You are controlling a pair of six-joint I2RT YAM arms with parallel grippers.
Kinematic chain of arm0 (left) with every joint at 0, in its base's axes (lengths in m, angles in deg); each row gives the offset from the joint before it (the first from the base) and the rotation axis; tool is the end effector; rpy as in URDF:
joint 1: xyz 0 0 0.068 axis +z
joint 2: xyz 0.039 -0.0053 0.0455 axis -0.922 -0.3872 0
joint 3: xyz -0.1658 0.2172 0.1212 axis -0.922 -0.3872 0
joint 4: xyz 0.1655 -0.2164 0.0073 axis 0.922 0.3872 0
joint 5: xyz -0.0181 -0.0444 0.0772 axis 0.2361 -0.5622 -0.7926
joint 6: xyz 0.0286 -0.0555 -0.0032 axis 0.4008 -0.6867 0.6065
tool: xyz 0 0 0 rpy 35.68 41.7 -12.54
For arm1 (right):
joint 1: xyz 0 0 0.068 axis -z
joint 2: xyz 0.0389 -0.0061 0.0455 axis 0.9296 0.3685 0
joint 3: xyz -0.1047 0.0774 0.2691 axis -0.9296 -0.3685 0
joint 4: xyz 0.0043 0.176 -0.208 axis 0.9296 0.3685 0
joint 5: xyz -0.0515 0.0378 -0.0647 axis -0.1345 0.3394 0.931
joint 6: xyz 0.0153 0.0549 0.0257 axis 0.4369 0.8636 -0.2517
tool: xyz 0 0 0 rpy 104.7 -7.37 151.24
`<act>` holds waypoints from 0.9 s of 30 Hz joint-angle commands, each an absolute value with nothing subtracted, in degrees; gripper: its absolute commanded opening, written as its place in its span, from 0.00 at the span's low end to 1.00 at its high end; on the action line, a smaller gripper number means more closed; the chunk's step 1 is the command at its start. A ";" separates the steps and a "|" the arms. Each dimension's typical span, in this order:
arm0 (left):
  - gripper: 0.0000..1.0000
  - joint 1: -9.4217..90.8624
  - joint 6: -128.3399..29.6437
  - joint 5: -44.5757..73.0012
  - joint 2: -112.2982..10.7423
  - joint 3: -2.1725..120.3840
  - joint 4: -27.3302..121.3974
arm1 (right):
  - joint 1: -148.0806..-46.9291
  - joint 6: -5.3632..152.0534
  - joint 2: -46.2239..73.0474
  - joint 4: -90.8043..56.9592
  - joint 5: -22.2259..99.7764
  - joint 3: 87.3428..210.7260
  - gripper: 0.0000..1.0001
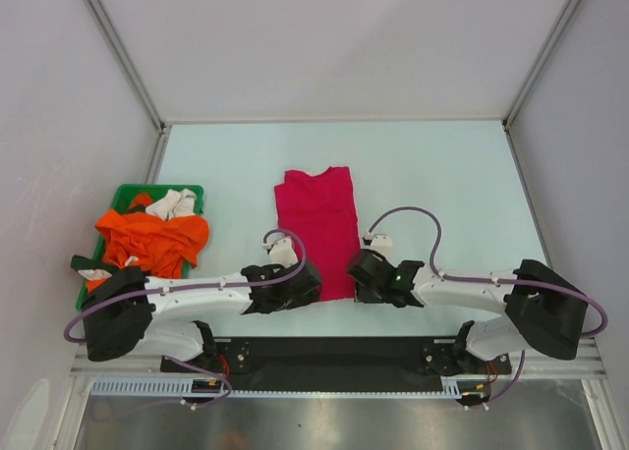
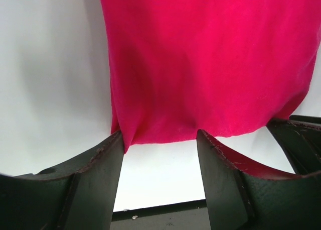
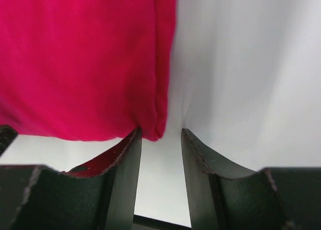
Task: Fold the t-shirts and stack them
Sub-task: Grab one side of the 2/3 rectangular tshirt with both arms
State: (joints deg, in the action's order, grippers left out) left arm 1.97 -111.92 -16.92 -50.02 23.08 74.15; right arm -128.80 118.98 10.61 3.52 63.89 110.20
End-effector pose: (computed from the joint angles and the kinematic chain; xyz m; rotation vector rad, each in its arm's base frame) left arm 0.1147 -0.2046 0.1756 -0.3233 2.5685 -0.3892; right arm 0.1349 0.2087 0.1673 -0.0836 2.6110 0.3102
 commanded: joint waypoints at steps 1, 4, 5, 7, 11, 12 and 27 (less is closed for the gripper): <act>0.65 1.39 -113.35 -17.95 -48.59 23.76 75.33 | -128.85 118.12 12.75 0.59 64.87 112.42 0.43; 0.65 1.39 -113.44 -17.78 -48.58 23.76 75.59 | -128.67 118.12 14.15 0.06 64.96 112.25 0.43; 0.65 1.48 -113.44 -17.69 -48.58 23.68 75.77 | -128.67 118.21 14.77 -0.11 65.14 112.16 0.42; 0.64 1.48 -113.62 -17.60 -48.67 23.50 75.85 | -128.58 118.38 15.30 -0.38 65.22 111.72 0.39; 0.61 1.39 -114.14 -16.73 -49.20 22.80 75.68 | -128.58 119.79 16.09 0.67 64.96 111.02 0.31; 0.60 1.39 -114.23 -16.46 -49.37 22.45 75.68 | -128.58 120.05 16.00 1.46 64.87 110.84 0.28; 0.58 1.39 -114.32 -15.23 -51.57 22.45 73.93 | -129.20 122.69 12.58 5.33 64.87 107.59 0.00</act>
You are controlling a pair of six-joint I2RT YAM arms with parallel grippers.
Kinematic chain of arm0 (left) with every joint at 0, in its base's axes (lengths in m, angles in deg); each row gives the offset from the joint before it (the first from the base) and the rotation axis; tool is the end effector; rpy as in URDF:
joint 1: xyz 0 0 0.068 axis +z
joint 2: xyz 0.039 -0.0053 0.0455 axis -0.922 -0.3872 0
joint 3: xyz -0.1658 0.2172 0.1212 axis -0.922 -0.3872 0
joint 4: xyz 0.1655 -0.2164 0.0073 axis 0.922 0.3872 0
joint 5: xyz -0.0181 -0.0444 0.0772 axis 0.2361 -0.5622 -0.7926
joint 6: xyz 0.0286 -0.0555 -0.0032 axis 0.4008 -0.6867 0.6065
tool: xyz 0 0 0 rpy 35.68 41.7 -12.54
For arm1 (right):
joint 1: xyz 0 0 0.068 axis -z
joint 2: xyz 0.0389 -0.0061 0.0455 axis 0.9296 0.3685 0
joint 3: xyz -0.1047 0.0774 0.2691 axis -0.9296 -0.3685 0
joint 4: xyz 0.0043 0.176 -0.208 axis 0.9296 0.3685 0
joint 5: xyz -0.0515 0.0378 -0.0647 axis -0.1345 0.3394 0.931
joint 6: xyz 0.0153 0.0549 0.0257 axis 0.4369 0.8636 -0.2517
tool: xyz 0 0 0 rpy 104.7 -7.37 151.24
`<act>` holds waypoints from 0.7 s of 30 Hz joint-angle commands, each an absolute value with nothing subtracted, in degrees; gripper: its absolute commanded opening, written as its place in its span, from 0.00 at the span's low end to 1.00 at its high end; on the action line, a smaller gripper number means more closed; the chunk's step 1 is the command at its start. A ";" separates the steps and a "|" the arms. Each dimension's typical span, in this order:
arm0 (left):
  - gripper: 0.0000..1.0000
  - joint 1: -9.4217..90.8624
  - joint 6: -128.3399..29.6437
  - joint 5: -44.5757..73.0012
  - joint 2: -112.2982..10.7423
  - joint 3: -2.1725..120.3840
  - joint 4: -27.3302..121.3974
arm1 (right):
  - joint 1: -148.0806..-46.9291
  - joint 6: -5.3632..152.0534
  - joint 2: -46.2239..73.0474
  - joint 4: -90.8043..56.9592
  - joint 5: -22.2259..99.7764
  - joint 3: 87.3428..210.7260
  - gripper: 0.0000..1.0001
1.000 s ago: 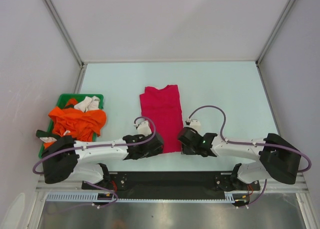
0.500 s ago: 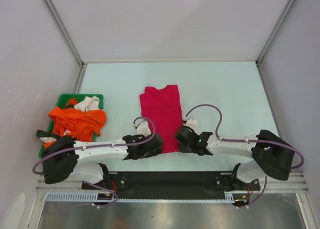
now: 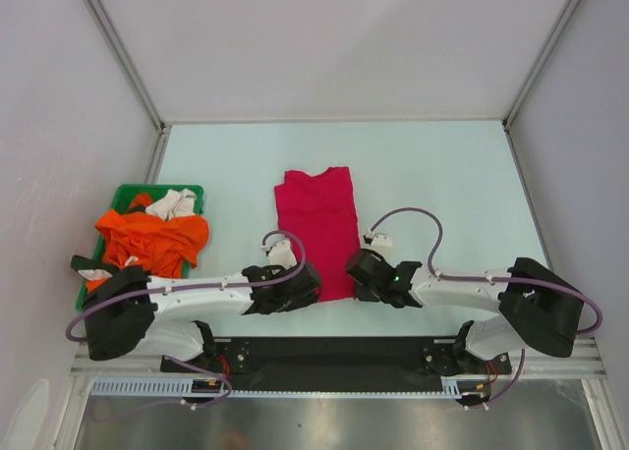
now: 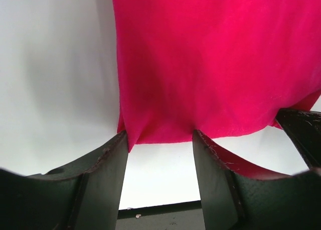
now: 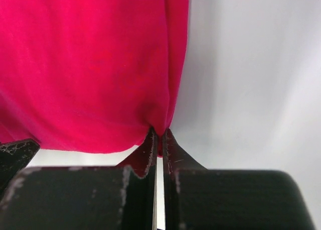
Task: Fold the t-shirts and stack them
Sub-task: Grab one side of the 2/3 rectangular tshirt with both arms
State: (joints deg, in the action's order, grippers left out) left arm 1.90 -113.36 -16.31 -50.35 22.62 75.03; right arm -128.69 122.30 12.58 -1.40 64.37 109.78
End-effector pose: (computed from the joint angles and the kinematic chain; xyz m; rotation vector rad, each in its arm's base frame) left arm 0.1128 -0.2022 0.1711 -0.3463 2.5910 -0.3695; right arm 0.1401 0.2160 0.1622 0.0070 2.5824 0.3711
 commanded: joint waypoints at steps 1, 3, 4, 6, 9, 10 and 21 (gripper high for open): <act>0.58 1.39 -114.23 -14.97 -51.92 22.44 73.40 | -129.11 122.52 12.58 5.33 64.87 107.68 0.00; 0.57 1.30 -114.23 -14.00 -52.97 22.71 73.22 | -129.20 122.34 12.22 5.77 64.96 107.85 0.00; 0.57 1.04 -114.41 -14.09 -53.24 22.97 74.52 | -129.20 121.99 12.14 5.86 65.05 108.20 0.00; 0.59 0.60 -115.28 -16.01 -53.42 24.55 79.34 | -129.20 121.73 11.44 6.30 65.14 108.20 0.00; 0.60 0.25 -117.30 -18.04 -53.94 26.05 85.58 | -129.29 121.46 11.26 6.21 65.05 108.20 0.00; 0.60 0.25 -118.35 -18.39 -54.21 26.22 86.57 | -129.29 121.29 11.17 6.13 65.05 108.12 0.00; 0.60 -0.54 -120.83 -22.09 -52.71 28.07 91.77 | -129.11 120.06 11.17 5.16 64.44 107.59 0.00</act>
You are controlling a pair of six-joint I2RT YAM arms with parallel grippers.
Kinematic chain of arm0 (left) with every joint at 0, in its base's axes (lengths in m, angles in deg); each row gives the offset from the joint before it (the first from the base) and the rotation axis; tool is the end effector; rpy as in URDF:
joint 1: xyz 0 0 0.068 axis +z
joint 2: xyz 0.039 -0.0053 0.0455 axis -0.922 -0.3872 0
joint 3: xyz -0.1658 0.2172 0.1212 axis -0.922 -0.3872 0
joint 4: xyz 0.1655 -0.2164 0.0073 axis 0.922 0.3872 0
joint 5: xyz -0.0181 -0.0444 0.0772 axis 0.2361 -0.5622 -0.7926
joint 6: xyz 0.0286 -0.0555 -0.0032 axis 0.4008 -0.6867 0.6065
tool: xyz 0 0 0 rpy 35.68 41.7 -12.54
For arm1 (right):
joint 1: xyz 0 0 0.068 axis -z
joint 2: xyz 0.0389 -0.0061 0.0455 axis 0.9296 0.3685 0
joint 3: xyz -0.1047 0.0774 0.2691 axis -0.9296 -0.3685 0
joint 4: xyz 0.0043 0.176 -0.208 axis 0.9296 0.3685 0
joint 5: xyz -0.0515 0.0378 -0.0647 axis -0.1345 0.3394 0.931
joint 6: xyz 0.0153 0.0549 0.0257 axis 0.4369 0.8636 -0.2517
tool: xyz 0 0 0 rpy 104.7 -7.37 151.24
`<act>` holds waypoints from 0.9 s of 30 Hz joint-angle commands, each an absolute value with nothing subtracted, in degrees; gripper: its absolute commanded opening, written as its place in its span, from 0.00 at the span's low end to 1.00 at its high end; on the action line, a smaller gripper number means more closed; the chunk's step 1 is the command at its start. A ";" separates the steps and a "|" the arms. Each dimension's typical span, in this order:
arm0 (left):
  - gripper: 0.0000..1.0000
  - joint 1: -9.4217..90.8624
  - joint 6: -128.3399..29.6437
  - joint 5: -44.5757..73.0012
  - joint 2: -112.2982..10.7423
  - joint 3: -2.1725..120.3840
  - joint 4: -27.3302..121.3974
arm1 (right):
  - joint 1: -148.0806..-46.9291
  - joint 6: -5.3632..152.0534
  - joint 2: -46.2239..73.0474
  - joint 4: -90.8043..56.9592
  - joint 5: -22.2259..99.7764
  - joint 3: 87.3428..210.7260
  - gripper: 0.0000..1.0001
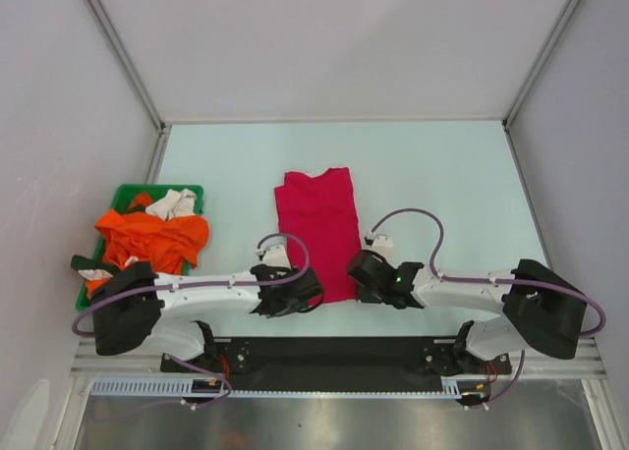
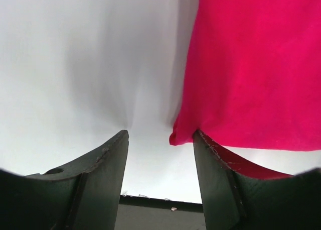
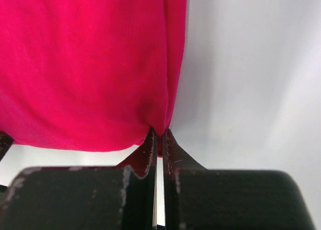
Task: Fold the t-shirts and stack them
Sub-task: Grab one side of the 2/3 rectangular tshirt with both arms
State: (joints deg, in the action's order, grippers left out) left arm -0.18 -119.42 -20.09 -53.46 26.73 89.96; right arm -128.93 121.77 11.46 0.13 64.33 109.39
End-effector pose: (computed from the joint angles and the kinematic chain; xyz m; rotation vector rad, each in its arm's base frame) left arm 0.1041 -0.1957 0.1714 -0.3871 2.6257 -0.0798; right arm 0.1365 0.2120 0.1633 -0.0137 2.5914 0.3547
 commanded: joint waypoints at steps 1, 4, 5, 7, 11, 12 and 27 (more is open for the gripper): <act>0.59 -0.46 -120.48 -21.74 -53.41 28.07 91.16 | -129.02 119.88 11.17 4.98 64.35 107.59 0.00; 0.58 -0.54 -119.60 -19.81 -56.84 28.59 88.96 | -128.59 119.44 11.17 4.90 64.08 107.68 0.00; 0.57 -0.54 -119.42 -19.37 -58.24 28.68 87.99 | -128.58 119.35 11.17 4.81 64.00 107.50 0.00; 0.56 -0.54 -118.98 -18.66 -58.78 28.42 86.59 | -128.50 119.18 10.99 4.72 63.82 107.41 0.00; 0.55 -0.46 -118.10 -18.22 -58.96 27.81 83.51 | -128.32 119.09 10.64 4.89 63.64 107.06 0.00; 0.54 -0.54 -118.01 -17.87 -59.04 27.63 83.07 | -128.23 119.09 10.55 4.89 63.64 106.89 0.00; 0.00 -1.95 -119.15 -17.25 -54.56 25.70 85.17 | -128.32 119.88 8.19 6.91 64.00 106.36 0.00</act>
